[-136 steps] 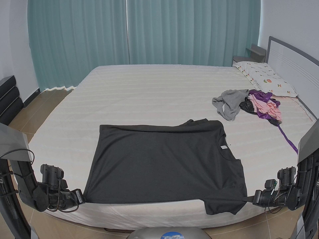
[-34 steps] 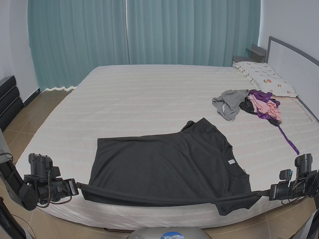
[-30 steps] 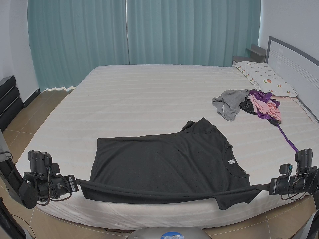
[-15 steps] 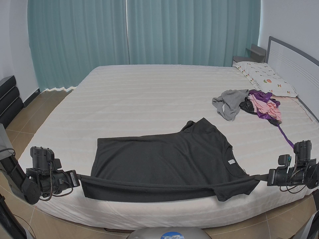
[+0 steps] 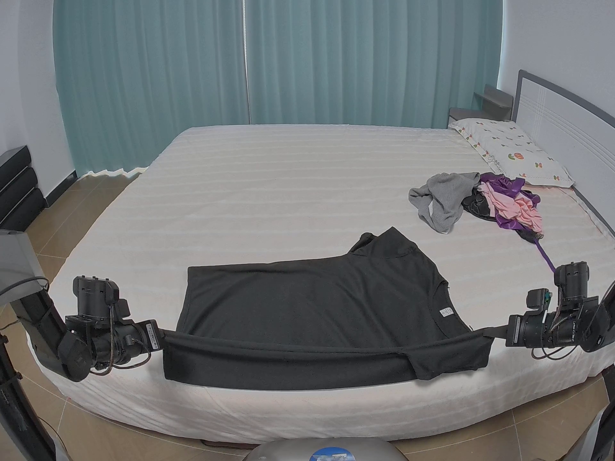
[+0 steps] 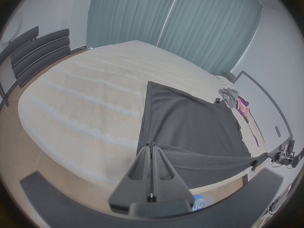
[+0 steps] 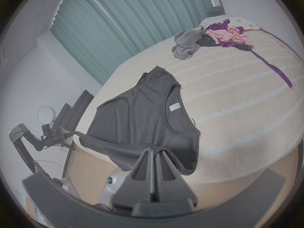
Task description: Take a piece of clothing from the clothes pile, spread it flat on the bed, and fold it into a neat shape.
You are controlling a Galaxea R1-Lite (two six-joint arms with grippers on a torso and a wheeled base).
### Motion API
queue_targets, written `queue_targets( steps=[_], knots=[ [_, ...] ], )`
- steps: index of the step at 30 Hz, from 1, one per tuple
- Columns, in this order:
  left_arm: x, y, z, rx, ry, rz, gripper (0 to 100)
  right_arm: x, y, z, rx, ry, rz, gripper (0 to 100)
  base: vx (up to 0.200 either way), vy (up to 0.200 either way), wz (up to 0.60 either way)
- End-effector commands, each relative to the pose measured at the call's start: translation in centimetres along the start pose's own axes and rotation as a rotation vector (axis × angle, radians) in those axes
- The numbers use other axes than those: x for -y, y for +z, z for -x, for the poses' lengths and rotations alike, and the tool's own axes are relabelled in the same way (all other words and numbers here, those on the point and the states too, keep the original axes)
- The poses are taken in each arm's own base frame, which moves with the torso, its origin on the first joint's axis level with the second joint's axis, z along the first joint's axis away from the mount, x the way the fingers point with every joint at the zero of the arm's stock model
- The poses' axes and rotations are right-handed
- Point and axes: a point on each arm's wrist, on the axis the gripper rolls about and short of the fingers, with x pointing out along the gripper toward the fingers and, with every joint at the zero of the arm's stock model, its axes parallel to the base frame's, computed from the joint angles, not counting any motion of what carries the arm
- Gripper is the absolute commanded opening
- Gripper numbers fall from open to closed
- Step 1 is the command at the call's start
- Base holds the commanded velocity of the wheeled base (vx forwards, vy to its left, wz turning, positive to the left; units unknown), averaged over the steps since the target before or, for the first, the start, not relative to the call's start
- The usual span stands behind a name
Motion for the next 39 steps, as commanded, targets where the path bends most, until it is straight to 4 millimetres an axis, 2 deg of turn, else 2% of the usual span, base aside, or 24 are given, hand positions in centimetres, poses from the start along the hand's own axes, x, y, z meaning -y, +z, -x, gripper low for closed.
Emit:
queue_targets(
  steps=[1,16,30,31,37,39],
  knots=[
    [0.1,0.2,-1.4,-0.004,0.014,-0.004,0,0.8,0.2,-1.6,-0.025,-0.002,-0.013,0,0.0,0.0,0.0],
    [0.1,-0.1,-5.7,-0.035,0.056,-0.015,0,1.4,1.6,-5.2,-0.043,-0.017,0.008,0,0.0,0.0,0.0],
    [0.0,-0.2,-7.7,-0.044,0.061,-0.018,0,1.9,1.7,-7.3,-0.064,-0.017,-0.034,0,0.0,0.0,0.0],
    [0.1,-0.2,-7.7,-0.046,0.06,-0.019,100,1.9,1.7,-7.5,-0.065,-0.014,-0.042,100,0.0,0.0,0.0],
    [0.1,0.1,-7.5,-0.034,0.057,-0.014,100,1.4,2.3,-7.3,-0.042,-0.002,-0.087,100,0.0,0.0,0.0],
    [0.3,0.3,-7.4,-0.023,0.054,0.015,100,1.1,2.8,-6.7,-0.021,0.008,-0.122,100,0.0,0.0,0.0]
  ],
)
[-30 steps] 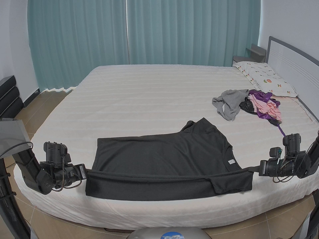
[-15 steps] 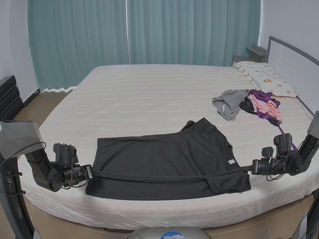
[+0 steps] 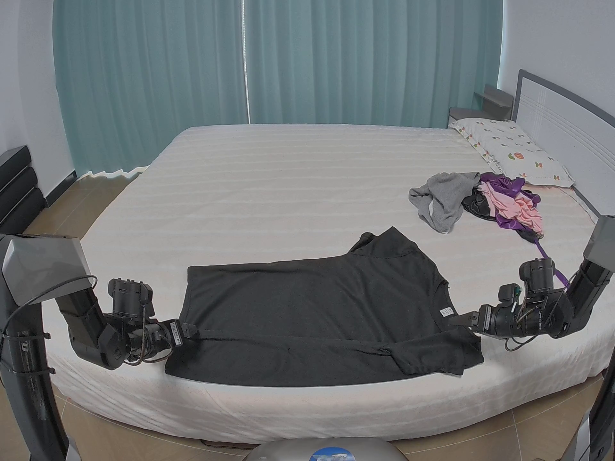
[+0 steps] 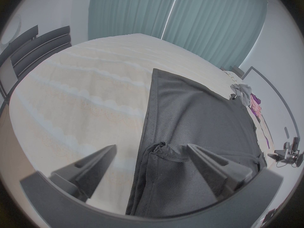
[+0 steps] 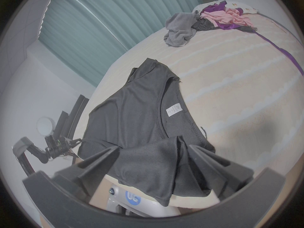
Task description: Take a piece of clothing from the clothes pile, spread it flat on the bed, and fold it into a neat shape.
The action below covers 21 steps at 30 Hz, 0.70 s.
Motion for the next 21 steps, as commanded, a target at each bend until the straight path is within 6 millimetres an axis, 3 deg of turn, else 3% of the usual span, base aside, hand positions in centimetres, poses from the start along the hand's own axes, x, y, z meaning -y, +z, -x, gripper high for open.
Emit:
queue_targets(
  steps=[1,5,10,15,21],
  knots=[
    [0.1,0.5,0.4,0.02,-0.007,0.033,100,-0.6,0.7,1.0,0.033,0.021,-0.04,100,0.0,0.0,0.0],
    [0.2,1.1,1.3,0.048,-0.013,0.072,100,-1.0,0.8,1.9,0.043,0.046,-0.067,100,0.0,0.0,0.0],
    [0.3,2.1,3.9,0.086,-0.068,0.189,100,-1.2,0.0,3.0,0.037,0.047,-0.077,100,0.0,0.0,0.0],
    [0.2,1.3,5.9,0.039,-0.138,0.263,100,-1.1,-0.8,3.6,0.026,0.04,-0.09,100,0.0,0.0,0.0],
    [0.0,0.0,6.4,-0.023,-0.159,0.338,100,-1.4,-1.6,4.2,0.036,0.048,-0.111,100,0.0,0.0,0.0]
  ],
)
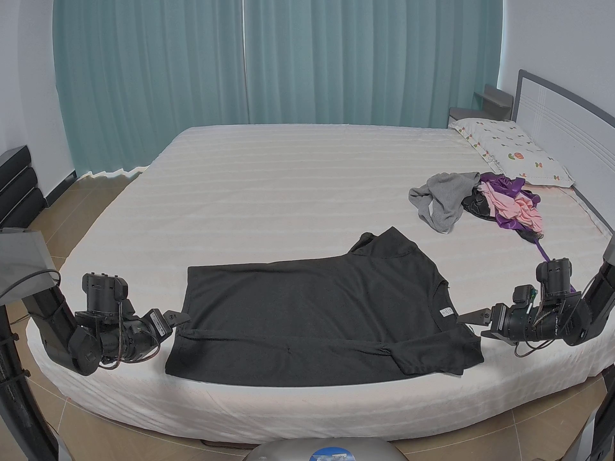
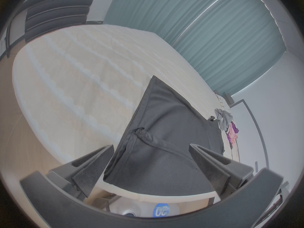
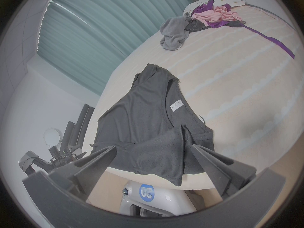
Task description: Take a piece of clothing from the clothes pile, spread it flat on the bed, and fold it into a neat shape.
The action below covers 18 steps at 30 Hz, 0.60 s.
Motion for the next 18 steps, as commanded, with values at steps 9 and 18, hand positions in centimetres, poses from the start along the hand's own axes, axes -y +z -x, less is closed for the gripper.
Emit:
queue_targets(
  steps=[9,18],
  knots=[
    [-0.2,-1.0,1.4,-0.055,-0.038,0.077,100,0.6,-1.9,0.0,0.042,0.013,-0.063,100,0.0,-0.156,0.0],
    [-0.6,-0.6,1.5,-0.039,-0.032,0.094,100,0.8,-2.3,-0.2,0.037,0.018,-0.112,100,0.0,-0.044,0.0]
  ],
)
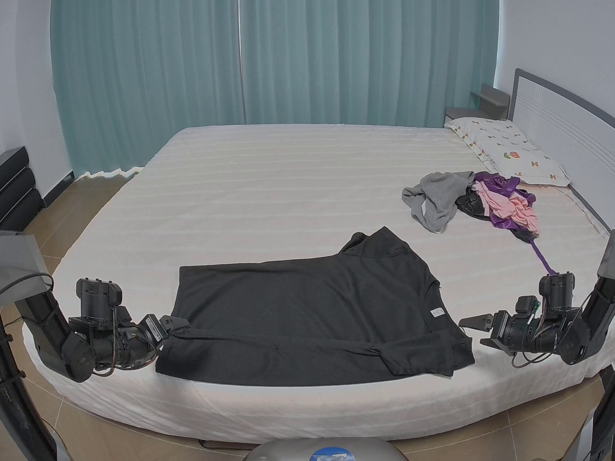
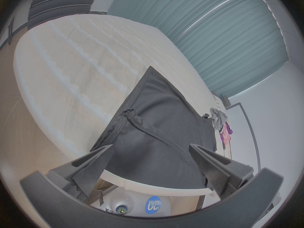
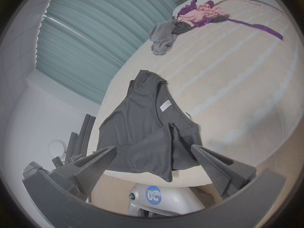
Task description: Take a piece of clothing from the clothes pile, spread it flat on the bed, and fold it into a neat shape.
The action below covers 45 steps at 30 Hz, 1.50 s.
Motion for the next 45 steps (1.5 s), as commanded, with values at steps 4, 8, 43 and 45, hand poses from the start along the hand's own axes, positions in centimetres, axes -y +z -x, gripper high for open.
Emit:
queue_targets(
  steps=[4,8,43,45],
  knots=[
    [-0.3,0.5,0.0,0.019,0.004,0.016,100,0.3,-0.6,-0.5,-0.034,-0.01,-0.013,100,0.0,0.0,0.0],
    [-0.2,0.9,0.1,0.033,-0.006,0.068,100,0.3,-0.9,-0.5,-0.044,-0.009,-0.013,100,0.0,0.0,0.0],
    [0.2,2.1,0.0,0.024,0.018,-0.028,100,0.0,-1.1,-0.7,-0.028,0.01,0.022,100,0.017,0.0,0.0],
    [0.0,1.7,-0.1,-0.003,0.036,-0.035,100,0.0,-1.0,-0.7,-0.025,0.012,0.024,100,0.0,0.0,0.0]
  ],
)
